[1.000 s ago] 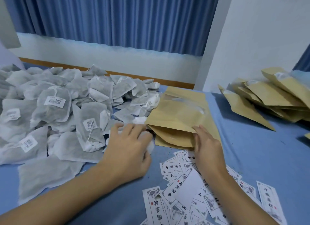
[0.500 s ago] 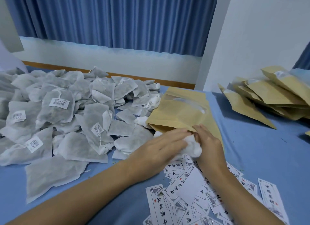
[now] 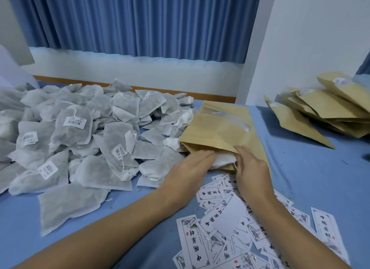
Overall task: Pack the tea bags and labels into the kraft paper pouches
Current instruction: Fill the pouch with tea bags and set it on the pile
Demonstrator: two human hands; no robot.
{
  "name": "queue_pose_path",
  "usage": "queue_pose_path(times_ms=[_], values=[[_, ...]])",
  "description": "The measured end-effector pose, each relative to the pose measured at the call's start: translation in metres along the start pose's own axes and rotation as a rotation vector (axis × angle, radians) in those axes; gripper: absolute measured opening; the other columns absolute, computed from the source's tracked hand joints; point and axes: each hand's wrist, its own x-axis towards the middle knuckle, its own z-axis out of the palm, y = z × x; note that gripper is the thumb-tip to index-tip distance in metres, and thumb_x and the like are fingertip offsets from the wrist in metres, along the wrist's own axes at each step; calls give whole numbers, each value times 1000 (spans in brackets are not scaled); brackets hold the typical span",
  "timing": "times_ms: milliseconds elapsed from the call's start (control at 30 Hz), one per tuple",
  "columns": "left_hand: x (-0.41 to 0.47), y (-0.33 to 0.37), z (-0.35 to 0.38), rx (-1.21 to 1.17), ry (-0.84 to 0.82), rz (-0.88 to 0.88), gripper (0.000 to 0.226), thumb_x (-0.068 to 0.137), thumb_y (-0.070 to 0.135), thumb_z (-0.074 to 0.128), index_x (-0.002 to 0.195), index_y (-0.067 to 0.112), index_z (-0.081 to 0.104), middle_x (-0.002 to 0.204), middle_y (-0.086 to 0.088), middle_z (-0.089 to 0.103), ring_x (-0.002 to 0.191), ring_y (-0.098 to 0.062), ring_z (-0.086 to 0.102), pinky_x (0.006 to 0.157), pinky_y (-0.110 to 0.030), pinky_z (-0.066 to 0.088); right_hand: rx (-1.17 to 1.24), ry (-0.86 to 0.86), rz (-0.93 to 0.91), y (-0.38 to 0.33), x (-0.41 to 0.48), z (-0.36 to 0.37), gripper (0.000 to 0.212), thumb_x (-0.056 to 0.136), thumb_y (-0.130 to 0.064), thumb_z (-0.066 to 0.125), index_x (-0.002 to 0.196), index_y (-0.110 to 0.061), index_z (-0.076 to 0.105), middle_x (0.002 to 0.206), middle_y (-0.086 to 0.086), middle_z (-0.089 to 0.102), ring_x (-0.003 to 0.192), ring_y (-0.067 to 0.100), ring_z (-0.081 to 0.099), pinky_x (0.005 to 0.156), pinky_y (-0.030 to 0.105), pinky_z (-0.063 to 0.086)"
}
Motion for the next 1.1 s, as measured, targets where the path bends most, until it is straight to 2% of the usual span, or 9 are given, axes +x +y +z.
queue_pose_path(times_ms=[133,267,400,567,633,733,867,1000,1100], values=[[35,6,7,123,-166,-88,49,87,-3,58,132,16,58,121,-6,64,112,-29,60,87,-45,53,46,-13,-97,-2,-3,0,27,105,-15,44,125,-20,61,100,12,69,78,31,64,68,35,50],[72,12,34,184,-494,-365,40,105,20,38,144,13,44,147,-15,45,137,-30,42,116,-44,30,90,-37,-146,-5,-9,1,36,105,-16,43,138,-20,57,139,12,60,126,26,60,101,33,50],[94,-3,28,181,-739,-351,45,110,22,31,151,5,34,155,-20,35,141,-31,35,114,-37,22,123,51,-226,-9,-14,0,42,104,-15,38,141,-12,56,139,12,60,127,26,59,104,35,49],[124,-16,34,-175,-623,-660,43,109,7,23,150,-4,19,157,-15,28,111,-11,25,98,-14,26,97,173,-258,-4,-3,-2,38,98,-2,48,132,0,62,126,16,67,118,23,64,103,25,44],[119,-22,51,-137,-681,-494,42,109,13,28,150,-1,28,146,-4,37,124,-11,34,100,-2,23,70,165,-213,-2,0,-3,39,93,-7,48,127,1,66,116,18,72,103,30,72,91,27,48],[116,-22,74,-191,-659,-493,40,110,14,30,148,2,35,152,-16,39,139,-25,36,109,-25,24,14,113,-147,1,1,-2,34,95,-4,55,127,-4,67,109,18,73,90,32,73,75,29,53],[103,-14,69,-302,-551,-387,22,107,11,35,112,10,57,108,-10,60,98,-17,52,96,-29,38,-76,106,-127,0,3,-1,30,93,4,60,121,-4,68,107,21,72,82,32,72,64,29,46],[56,-6,42,-199,-391,-92,28,106,23,39,123,10,57,121,-8,62,112,-21,55,104,-34,39,-116,78,-96,-1,5,-2,39,89,8,63,127,-2,65,129,25,64,105,38,70,72,45,58],[31,1,15,-153,-122,145,21,96,11,53,108,9,70,93,-2,70,81,-19,62,75,-33,52,-127,54,-29,3,6,-2,42,94,2,58,134,-8,60,144,22,53,121,39,62,84,50,56]])
